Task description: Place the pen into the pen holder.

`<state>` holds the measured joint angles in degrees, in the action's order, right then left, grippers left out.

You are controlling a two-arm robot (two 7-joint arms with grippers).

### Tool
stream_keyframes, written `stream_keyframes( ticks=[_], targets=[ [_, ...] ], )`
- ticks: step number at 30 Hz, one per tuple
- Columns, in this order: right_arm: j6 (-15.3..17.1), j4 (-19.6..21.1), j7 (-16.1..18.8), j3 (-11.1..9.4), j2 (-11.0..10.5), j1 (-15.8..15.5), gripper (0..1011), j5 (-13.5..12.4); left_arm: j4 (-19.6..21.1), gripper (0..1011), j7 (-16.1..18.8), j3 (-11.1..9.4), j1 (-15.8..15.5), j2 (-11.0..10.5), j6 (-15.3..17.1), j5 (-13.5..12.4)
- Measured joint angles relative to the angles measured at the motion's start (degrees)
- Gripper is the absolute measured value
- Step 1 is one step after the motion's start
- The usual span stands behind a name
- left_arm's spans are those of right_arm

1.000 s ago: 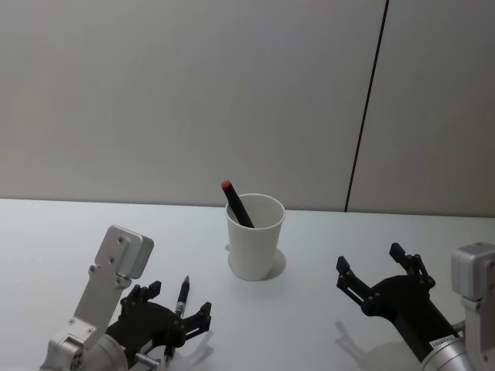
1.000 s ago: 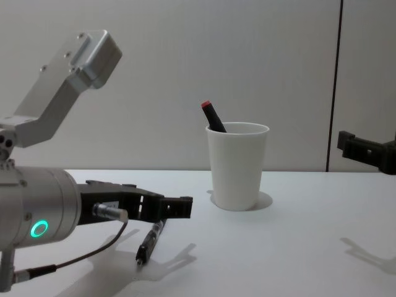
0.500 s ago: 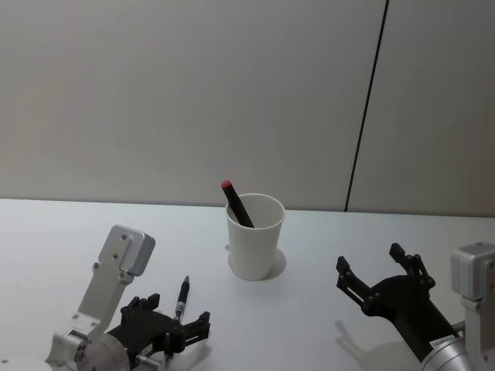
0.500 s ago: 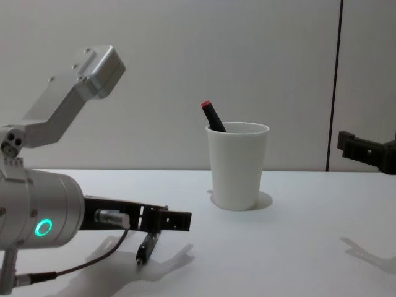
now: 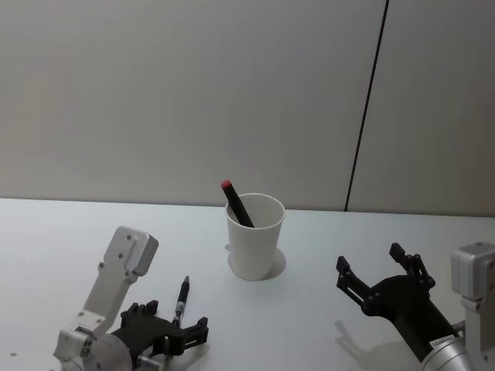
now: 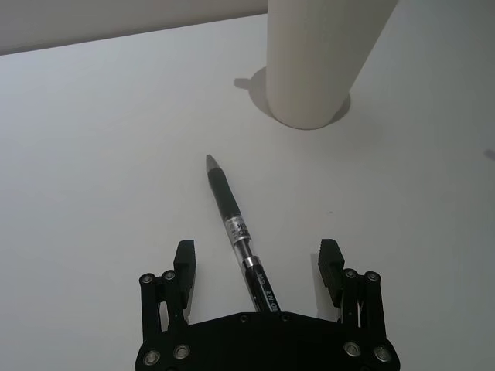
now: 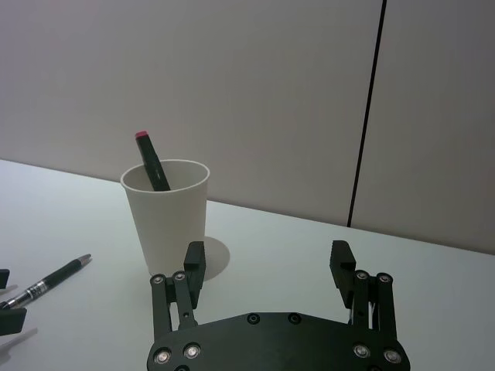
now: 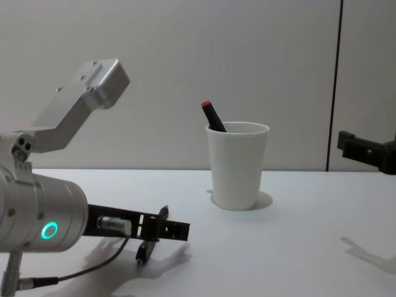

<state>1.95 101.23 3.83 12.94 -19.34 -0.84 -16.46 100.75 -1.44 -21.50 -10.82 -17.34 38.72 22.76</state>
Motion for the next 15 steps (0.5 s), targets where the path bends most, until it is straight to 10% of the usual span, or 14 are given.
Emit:
stream_keyframes(
  ticks=[15],
  targets=[
    [0.00,0.00,0.00,0.00,0.00,0.00,1001,0.00,-0.93,1002,0.91,0.35,-0.24,1.33,1.23,-0.76]
  ],
)
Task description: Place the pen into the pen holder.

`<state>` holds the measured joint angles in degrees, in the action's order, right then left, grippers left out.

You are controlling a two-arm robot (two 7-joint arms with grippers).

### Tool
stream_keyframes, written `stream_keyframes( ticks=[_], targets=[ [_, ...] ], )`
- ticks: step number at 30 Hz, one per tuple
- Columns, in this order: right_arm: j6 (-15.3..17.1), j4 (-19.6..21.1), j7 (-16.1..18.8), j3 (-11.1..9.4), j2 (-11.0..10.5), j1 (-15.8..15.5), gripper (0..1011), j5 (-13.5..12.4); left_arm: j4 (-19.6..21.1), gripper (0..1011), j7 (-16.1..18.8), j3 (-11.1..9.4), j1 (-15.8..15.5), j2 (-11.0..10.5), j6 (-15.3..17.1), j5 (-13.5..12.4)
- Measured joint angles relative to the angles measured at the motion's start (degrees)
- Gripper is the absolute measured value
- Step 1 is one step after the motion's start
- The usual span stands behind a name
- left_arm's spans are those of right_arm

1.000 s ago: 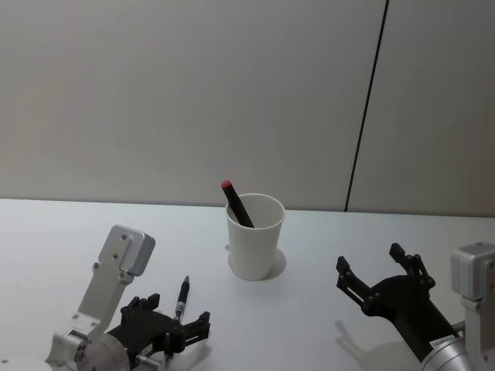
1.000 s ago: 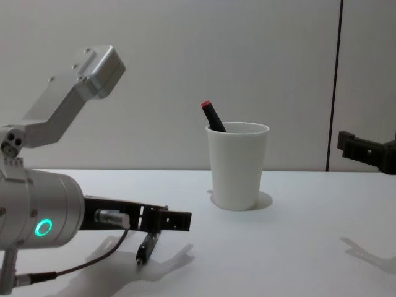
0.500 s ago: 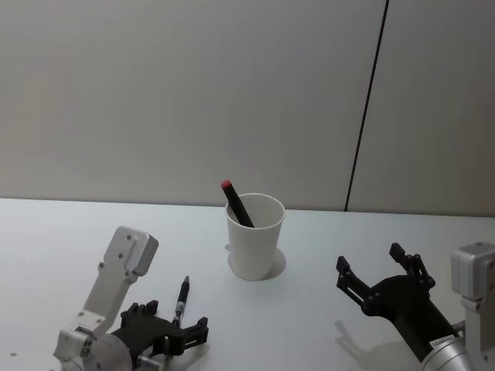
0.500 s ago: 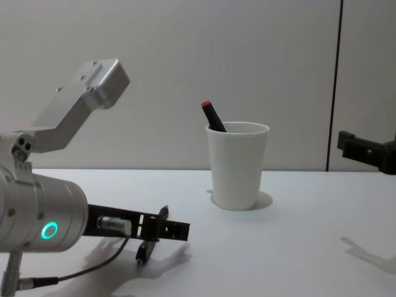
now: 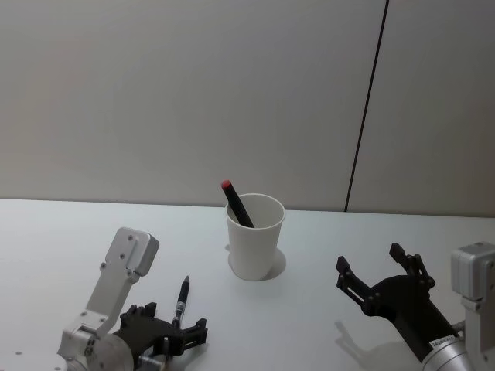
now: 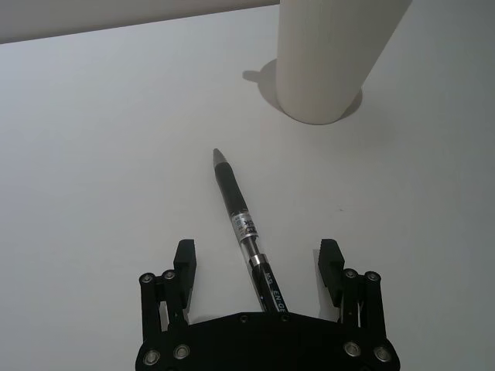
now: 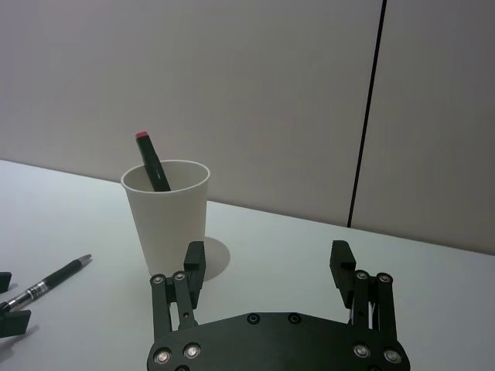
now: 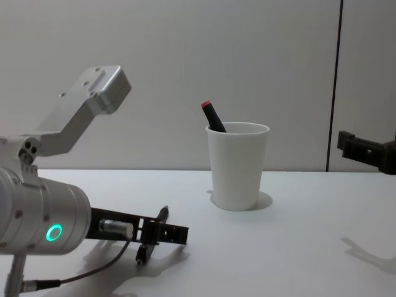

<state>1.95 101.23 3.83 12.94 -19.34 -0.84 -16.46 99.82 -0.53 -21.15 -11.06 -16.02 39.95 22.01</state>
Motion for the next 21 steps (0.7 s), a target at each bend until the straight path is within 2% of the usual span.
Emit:
stream_keyframes(
  ticks=[7,15,21],
  targets=[
    [0.00,0.00,0.00,0.00,0.00,0.00,1001,0.00,-0.14,997,0.19,0.08,0.01,0.29,0.18,-0.14],
    [0.00,0.00,0.00,0.00,0.00,0.00,1001,0.00,-0.25,837,0.39,0.22,0.01,0.40,0.32,-0.31],
    [0.00,0.00,0.00,0.00,0.00,0.00,1001,0.00,-0.30,792,0.45,0.28,0.01,0.49,0.39,-0.34]
  ],
)
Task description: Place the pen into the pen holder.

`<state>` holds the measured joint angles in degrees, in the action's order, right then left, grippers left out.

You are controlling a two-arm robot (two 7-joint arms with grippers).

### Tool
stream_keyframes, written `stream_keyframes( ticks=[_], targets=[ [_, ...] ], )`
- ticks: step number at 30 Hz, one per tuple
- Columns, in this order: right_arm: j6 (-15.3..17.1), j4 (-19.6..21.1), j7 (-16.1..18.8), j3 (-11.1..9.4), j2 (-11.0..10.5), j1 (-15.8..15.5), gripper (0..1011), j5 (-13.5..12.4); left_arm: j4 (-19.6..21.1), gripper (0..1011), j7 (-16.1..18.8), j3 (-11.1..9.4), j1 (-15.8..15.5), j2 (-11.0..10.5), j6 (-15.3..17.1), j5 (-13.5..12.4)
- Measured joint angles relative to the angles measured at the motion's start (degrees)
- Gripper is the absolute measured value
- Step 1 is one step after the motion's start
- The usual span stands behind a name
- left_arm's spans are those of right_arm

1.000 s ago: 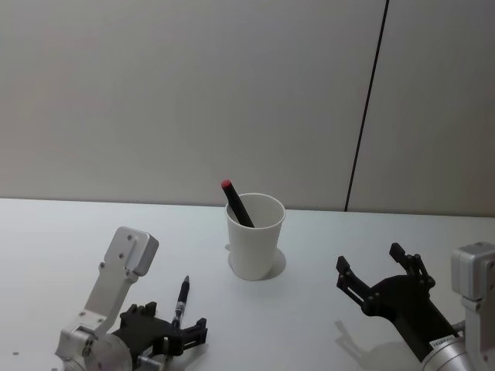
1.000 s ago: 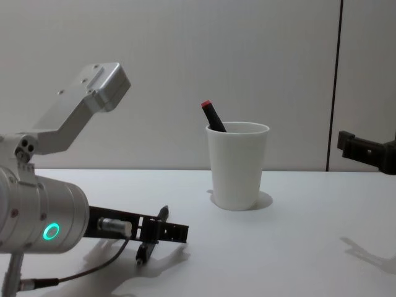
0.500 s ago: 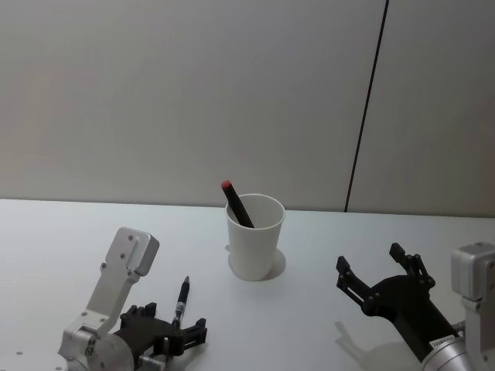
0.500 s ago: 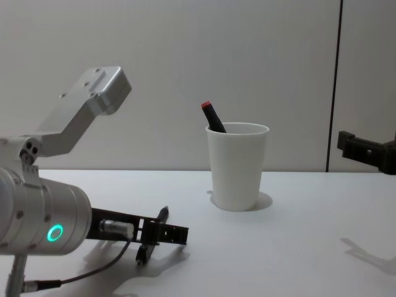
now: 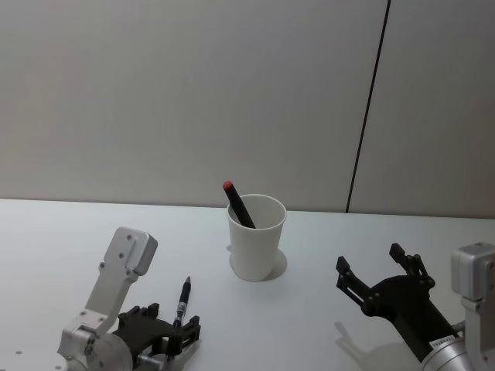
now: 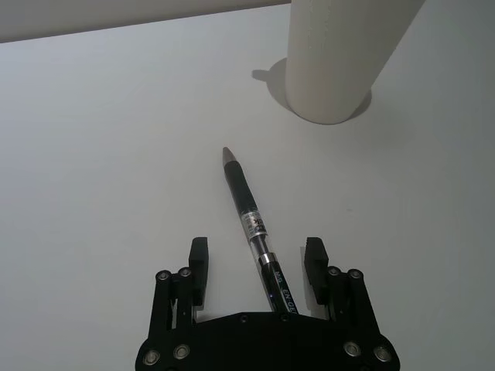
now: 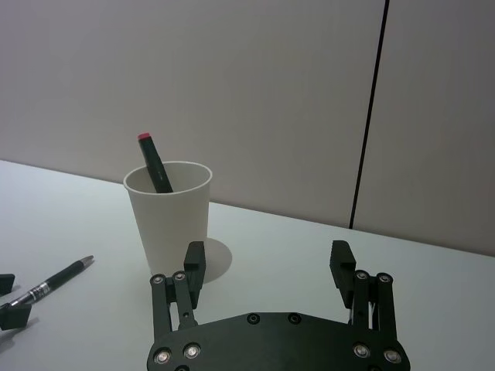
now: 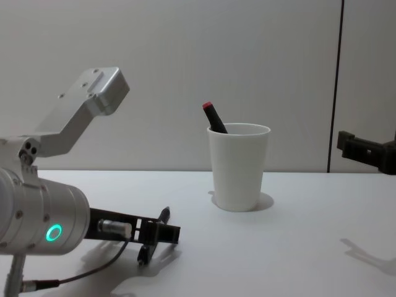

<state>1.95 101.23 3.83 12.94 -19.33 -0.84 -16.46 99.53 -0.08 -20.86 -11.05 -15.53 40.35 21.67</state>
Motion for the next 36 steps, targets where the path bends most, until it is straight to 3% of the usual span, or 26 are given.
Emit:
stream_keyframes(
  ticks=[36],
  targets=[
    [0.00,0.00,0.00,0.00,0.00,0.00,1001,0.00,0.03,556,-0.97,-1.18,-0.90,-0.67,1.39,-1.21]
  ],
)
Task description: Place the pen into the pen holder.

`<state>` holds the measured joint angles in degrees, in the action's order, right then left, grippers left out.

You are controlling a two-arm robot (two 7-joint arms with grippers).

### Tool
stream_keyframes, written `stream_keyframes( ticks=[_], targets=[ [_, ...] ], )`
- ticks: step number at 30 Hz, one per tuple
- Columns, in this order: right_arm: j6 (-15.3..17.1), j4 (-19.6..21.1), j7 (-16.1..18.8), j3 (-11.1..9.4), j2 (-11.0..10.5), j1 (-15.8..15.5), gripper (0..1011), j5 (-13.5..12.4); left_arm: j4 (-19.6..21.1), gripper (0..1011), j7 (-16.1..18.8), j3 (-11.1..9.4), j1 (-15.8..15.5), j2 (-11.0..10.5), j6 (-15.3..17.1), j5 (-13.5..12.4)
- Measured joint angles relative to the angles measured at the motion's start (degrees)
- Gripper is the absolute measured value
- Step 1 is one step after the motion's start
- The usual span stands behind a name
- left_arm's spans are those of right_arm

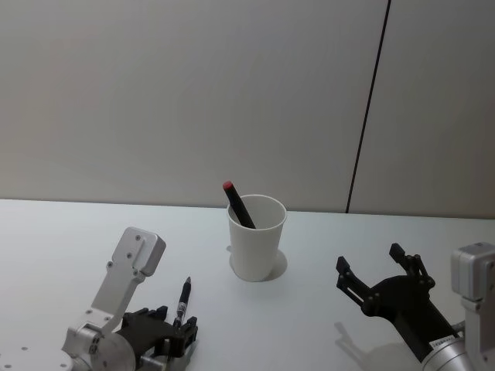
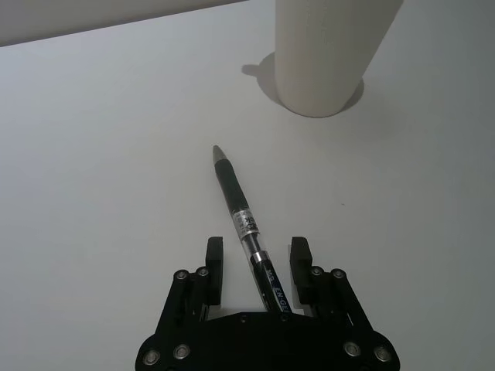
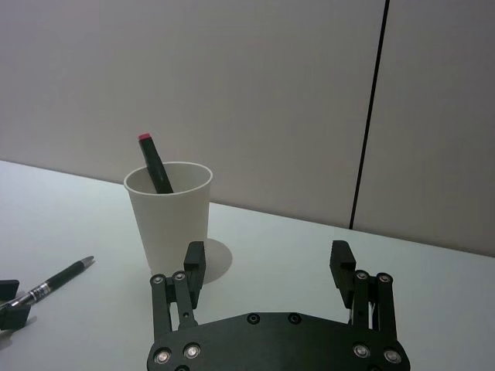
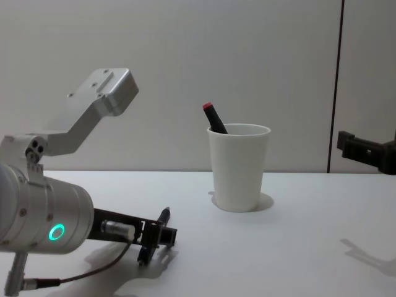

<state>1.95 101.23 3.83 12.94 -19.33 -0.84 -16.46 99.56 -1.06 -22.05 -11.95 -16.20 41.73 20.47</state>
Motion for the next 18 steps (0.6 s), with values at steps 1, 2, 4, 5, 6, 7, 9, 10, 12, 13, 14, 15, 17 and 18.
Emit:
stream_keyframes(
  ticks=[1,2,4,5,6,7,9,10,12,13,14,15,17,18],
  targets=[
    [0.00,0.00,0.00,0.00,0.00,0.00,1001,0.00,0.00,539,-0.04,-0.04,-0.03,-0.03,0.05,-0.04],
    [0.00,0.00,0.00,0.00,0.00,0.00,1001,0.00,0.01,528,-0.06,-0.06,-0.05,-0.04,0.08,-0.06],
    [0.00,0.00,0.00,0.00,0.00,0.00,1001,0.00,0.01,516,-0.07,-0.09,-0.06,-0.06,0.10,-0.07],
    [0.00,0.00,0.00,0.00,0.00,0.00,1001,0.00,0.01,516,-0.09,-0.10,-0.07,-0.07,0.13,-0.08],
    [0.00,0.00,0.00,0.00,0.00,0.00,1001,0.00,0.01,514,-0.09,-0.10,-0.07,-0.07,0.13,-0.08],
    [0.00,0.00,0.00,0.00,0.00,0.00,1001,0.00,0.01,501,-0.11,-0.11,-0.07,-0.07,0.15,-0.10],
    [0.00,0.00,0.00,0.00,0.00,0.00,1001,0.00,0.01,489,-0.13,-0.11,-0.08,-0.07,0.16,-0.12],
    [0.00,0.00,0.00,0.00,0.00,0.00,1001,0.00,0.01,473,-0.15,-0.11,-0.08,-0.06,0.16,-0.14],
    [0.00,0.00,0.00,0.00,0.00,0.00,1001,0.00,0.01,466,-0.16,-0.10,-0.07,-0.04,0.16,-0.16],
    [0.00,0.00,0.00,0.00,0.00,0.00,1001,0.00,0.01,461,-0.17,-0.08,-0.07,-0.02,0.16,-0.17],
    [0.00,0.00,0.00,0.00,0.00,0.00,1001,0.00,0.01,450,-0.18,-0.07,-0.07,-0.02,0.16,-0.18],
    [0.00,0.00,0.00,0.00,0.00,0.00,1001,0.00,0.01,444,-0.18,-0.06,-0.07,-0.01,0.16,-0.19],
    [0.00,0.00,0.00,0.00,0.00,0.00,1001,0.00,0.01,430,-0.20,-0.04,-0.06,0.00,0.16,-0.21],
    [0.00,0.00,0.00,0.00,0.00,0.00,1001,0.00,0.01,423,-0.20,-0.04,-0.06,0.00,0.16,-0.22]
  ],
)
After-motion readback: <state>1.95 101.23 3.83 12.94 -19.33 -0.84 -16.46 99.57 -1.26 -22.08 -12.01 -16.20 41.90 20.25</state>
